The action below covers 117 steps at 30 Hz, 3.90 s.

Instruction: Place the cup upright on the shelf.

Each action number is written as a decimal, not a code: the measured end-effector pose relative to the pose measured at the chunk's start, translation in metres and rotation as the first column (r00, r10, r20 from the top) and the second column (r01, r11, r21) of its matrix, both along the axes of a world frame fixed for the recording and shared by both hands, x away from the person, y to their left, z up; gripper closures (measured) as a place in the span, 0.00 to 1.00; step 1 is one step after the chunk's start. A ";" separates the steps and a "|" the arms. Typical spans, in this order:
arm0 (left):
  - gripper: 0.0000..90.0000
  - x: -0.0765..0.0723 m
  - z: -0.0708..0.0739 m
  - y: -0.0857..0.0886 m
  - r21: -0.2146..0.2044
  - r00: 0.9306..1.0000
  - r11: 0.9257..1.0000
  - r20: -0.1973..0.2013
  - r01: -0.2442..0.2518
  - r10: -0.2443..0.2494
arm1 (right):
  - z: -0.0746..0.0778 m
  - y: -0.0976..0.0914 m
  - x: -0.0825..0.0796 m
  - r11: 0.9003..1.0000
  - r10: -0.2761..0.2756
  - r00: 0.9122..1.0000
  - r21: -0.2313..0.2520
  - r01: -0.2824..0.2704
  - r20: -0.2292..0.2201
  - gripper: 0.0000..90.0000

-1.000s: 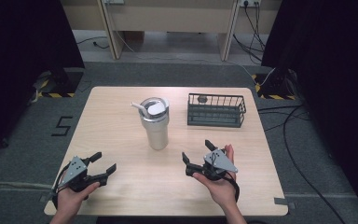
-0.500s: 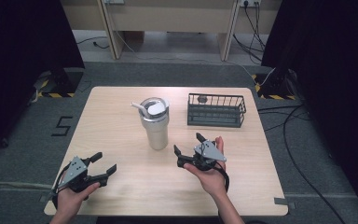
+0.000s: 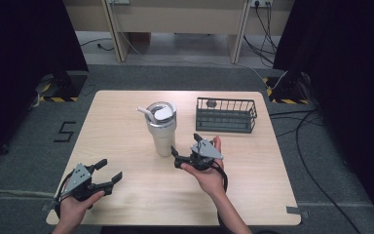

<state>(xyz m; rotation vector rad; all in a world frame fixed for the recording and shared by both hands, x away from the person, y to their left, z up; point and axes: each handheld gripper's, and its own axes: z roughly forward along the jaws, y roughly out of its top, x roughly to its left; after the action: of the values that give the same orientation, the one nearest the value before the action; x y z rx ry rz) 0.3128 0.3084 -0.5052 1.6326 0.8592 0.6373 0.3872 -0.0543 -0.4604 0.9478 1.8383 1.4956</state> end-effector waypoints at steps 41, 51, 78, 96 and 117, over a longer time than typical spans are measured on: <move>0.22 0.000 0.002 0.001 -0.001 1.000 1.000 0.007 0.005 -0.005 | -0.021 0.059 0.056 0.999 0.043 0.999 -0.023 -0.043 -0.034 0.08; 0.22 0.001 0.001 0.002 0.001 1.000 1.000 0.005 0.010 -0.010 | -0.023 0.068 0.068 0.998 0.060 0.998 -0.017 -0.060 -0.014 0.08; 0.23 0.000 0.002 0.002 -0.003 1.000 1.000 0.009 0.016 -0.016 | -0.018 0.072 0.069 1.000 0.016 1.000 -0.025 -0.015 0.014 0.12; 0.24 0.000 0.002 0.000 -0.008 1.000 1.000 0.011 0.021 -0.021 | 0.007 0.049 0.068 0.999 -0.052 0.998 -0.005 0.052 0.042 0.12; 0.25 0.000 0.002 0.000 -0.009 1.000 1.000 0.012 0.020 -0.020 | 0.025 0.016 0.069 0.989 -0.147 0.987 0.034 0.145 0.059 0.12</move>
<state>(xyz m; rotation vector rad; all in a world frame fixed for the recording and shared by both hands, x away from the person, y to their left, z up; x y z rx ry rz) 0.3126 0.3083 -0.5029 1.6260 0.8349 0.6280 0.4561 -0.0387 -0.4350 1.0170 1.6705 1.4493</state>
